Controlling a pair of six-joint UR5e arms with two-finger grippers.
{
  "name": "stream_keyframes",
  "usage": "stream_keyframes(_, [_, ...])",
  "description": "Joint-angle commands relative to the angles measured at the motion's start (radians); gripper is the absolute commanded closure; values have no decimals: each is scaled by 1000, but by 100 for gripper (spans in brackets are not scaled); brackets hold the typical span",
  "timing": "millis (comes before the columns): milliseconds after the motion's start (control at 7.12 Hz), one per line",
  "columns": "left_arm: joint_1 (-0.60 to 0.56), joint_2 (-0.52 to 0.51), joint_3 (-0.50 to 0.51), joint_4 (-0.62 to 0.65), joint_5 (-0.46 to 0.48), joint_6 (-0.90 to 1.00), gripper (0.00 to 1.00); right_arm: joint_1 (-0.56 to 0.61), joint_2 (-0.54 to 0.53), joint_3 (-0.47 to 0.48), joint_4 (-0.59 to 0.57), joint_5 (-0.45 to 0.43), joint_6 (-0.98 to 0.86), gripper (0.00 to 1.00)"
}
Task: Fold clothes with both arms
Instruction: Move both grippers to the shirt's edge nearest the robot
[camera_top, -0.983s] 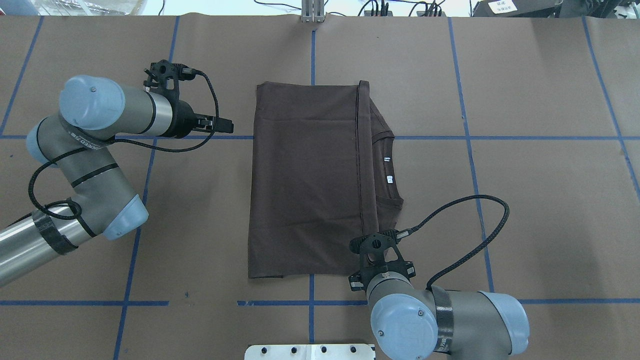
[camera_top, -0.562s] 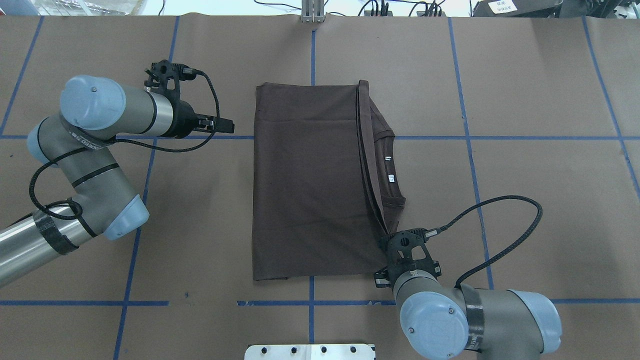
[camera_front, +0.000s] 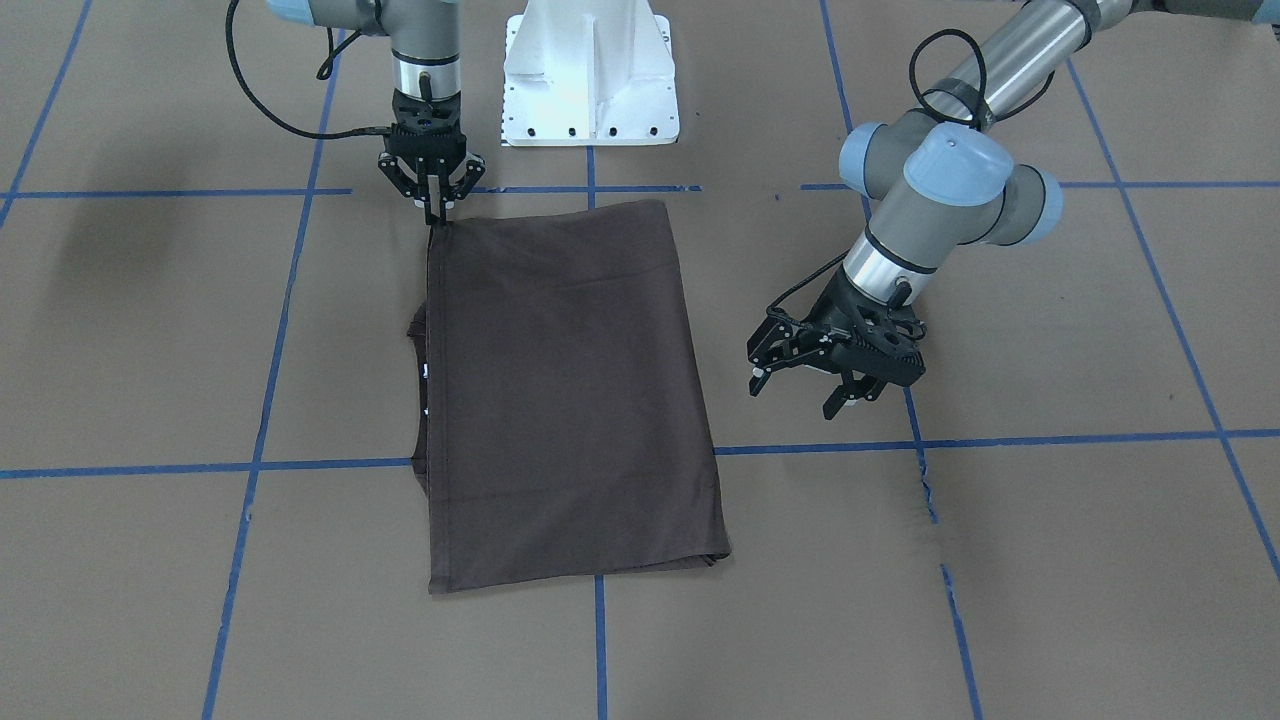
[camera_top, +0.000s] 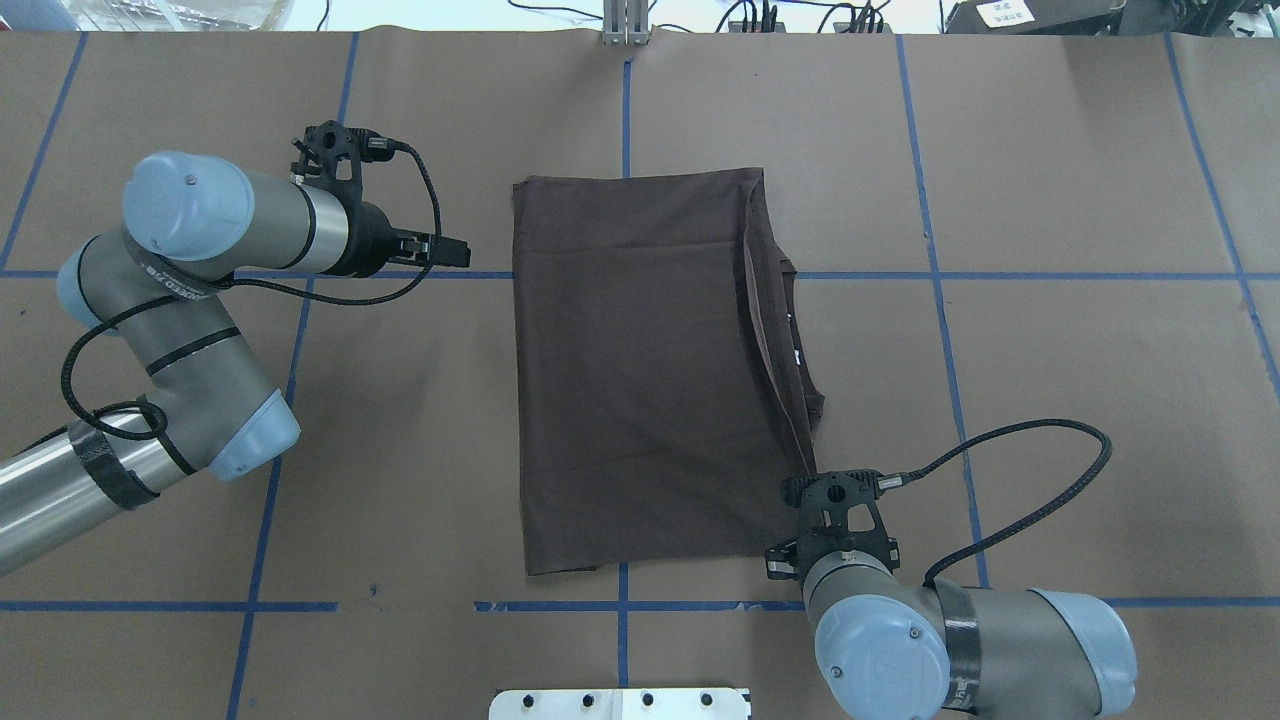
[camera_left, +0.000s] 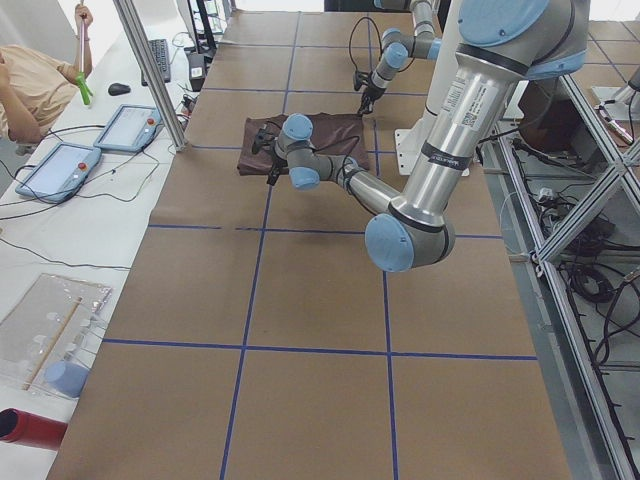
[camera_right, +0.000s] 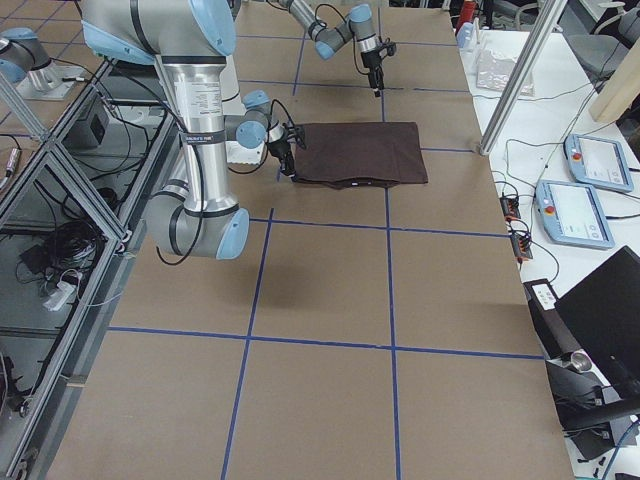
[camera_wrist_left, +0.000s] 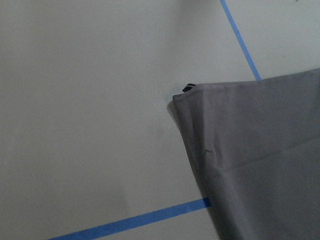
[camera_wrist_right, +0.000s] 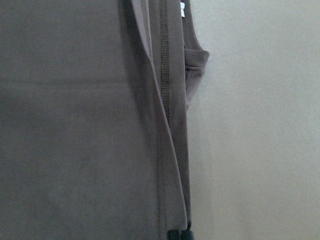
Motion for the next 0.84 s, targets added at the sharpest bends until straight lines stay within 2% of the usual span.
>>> stream_keyframes(0, [2, -2, -14, 1, -3, -14, 0, 55, -30, 11, 188, 16, 2, 0])
stream_keyframes(140, [24, -1, -32, 0, 0, -68, 0, 110, -65, 11, 332, 78, 3, 0])
stream_keyframes(281, [63, 7, -73, 0, 13, -142, 0, 185, -85, 20, 389, 144, 8, 0])
stream_keyframes(562, [234, 86, -180, 1, 165, -309, 0, 284, -102, 28, 461, 238, 11, 0])
stream_keyframes(702, [305, 102, -213, 22, 222, -402, 0, 301, -102, 32, 461, 244, 11, 0])
